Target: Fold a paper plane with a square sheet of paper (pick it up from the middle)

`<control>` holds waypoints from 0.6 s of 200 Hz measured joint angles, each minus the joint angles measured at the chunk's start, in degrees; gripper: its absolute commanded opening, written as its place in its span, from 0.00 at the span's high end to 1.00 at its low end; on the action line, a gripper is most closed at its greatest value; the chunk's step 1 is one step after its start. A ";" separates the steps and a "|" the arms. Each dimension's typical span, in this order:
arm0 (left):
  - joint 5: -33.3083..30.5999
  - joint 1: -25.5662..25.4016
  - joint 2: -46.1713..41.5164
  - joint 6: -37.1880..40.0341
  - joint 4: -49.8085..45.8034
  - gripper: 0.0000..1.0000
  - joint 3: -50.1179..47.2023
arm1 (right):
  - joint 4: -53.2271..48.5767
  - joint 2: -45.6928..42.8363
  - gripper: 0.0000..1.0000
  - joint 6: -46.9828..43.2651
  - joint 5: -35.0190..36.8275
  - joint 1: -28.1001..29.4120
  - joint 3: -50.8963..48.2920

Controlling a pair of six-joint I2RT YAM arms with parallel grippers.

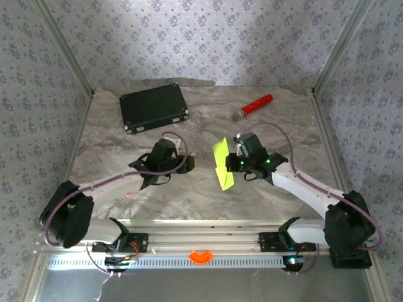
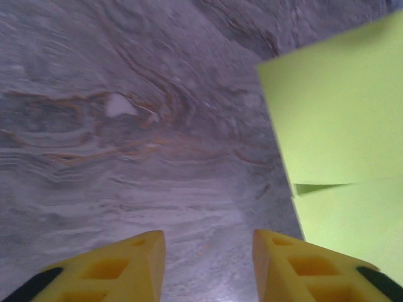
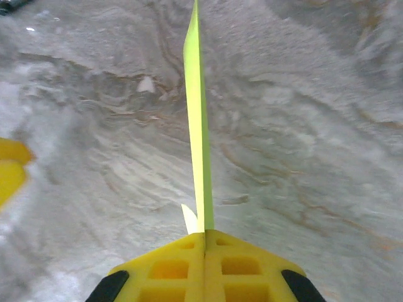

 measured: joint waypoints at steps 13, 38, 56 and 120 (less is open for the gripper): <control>-0.85 1.20 -1.60 -1.01 0.39 0.48 -1.07 | -3.76 -0.04 0.94 -1.44 5.60 2.21 1.84; -2.71 3.10 -4.17 -2.69 0.42 0.34 -2.84 | -10.69 0.52 0.95 -4.33 15.96 6.43 5.57; -4.76 3.82 -6.43 -4.42 0.39 0.20 -4.42 | -15.17 2.97 0.95 -5.99 23.32 9.20 8.90; -14.62 6.69 -19.21 -6.91 -2.49 0.00 -8.61 | -29.86 19.76 0.97 -4.94 42.66 15.39 18.12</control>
